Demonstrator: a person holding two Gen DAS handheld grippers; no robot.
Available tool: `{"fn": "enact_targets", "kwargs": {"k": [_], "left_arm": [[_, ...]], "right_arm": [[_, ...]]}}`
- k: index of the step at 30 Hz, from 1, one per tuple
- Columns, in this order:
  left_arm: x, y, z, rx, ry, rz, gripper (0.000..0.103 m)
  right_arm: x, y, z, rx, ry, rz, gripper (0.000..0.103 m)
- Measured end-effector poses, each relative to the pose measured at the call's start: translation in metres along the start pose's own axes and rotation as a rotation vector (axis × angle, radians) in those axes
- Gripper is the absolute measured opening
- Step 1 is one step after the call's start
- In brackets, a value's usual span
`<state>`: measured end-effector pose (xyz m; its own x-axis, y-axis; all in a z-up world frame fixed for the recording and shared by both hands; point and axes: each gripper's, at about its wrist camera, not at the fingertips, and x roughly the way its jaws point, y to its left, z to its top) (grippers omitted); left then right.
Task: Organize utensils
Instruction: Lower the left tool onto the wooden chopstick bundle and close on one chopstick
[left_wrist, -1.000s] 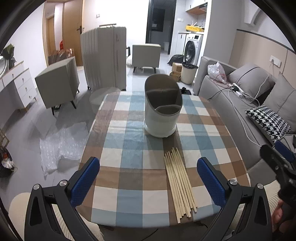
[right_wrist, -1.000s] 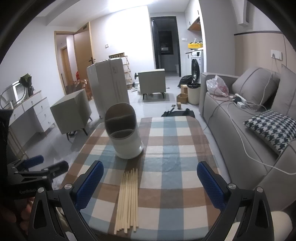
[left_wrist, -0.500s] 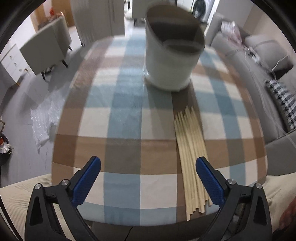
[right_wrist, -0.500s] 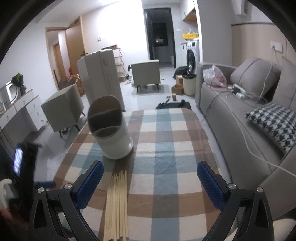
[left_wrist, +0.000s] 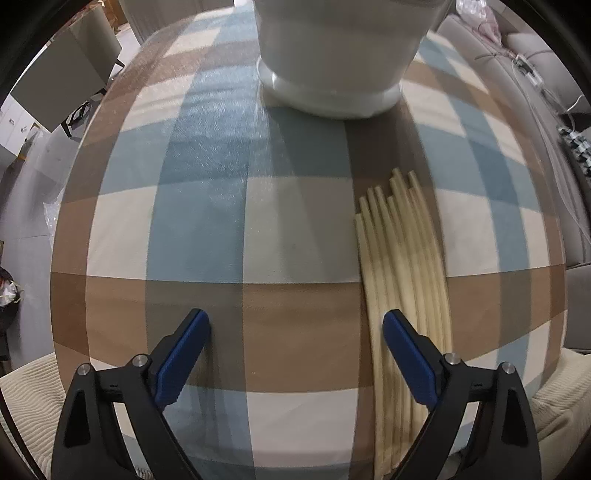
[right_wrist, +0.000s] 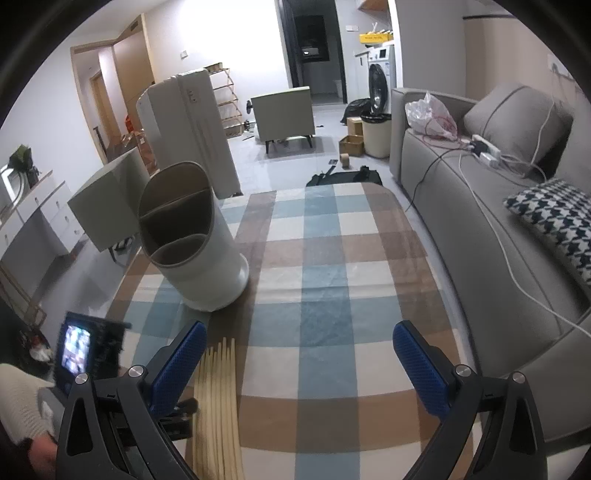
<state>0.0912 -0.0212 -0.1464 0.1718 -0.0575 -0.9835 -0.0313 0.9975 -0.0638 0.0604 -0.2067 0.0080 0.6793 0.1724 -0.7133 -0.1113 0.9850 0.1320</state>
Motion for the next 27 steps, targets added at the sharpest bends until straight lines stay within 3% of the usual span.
{"fn": "enact_targets", "kwargs": {"k": [12,27], "left_arm": [[-0.041,0.020,-0.018,-0.030,0.005,0.005,0.091],[-0.076,0.008,-0.039,-0.022,0.043,0.007,0.091]], "right_arm": [[0.016,-0.001,0.006,0.051,0.051,0.039,0.101],[0.020,-0.002,0.005,0.054,0.061,0.040,0.101]]}}
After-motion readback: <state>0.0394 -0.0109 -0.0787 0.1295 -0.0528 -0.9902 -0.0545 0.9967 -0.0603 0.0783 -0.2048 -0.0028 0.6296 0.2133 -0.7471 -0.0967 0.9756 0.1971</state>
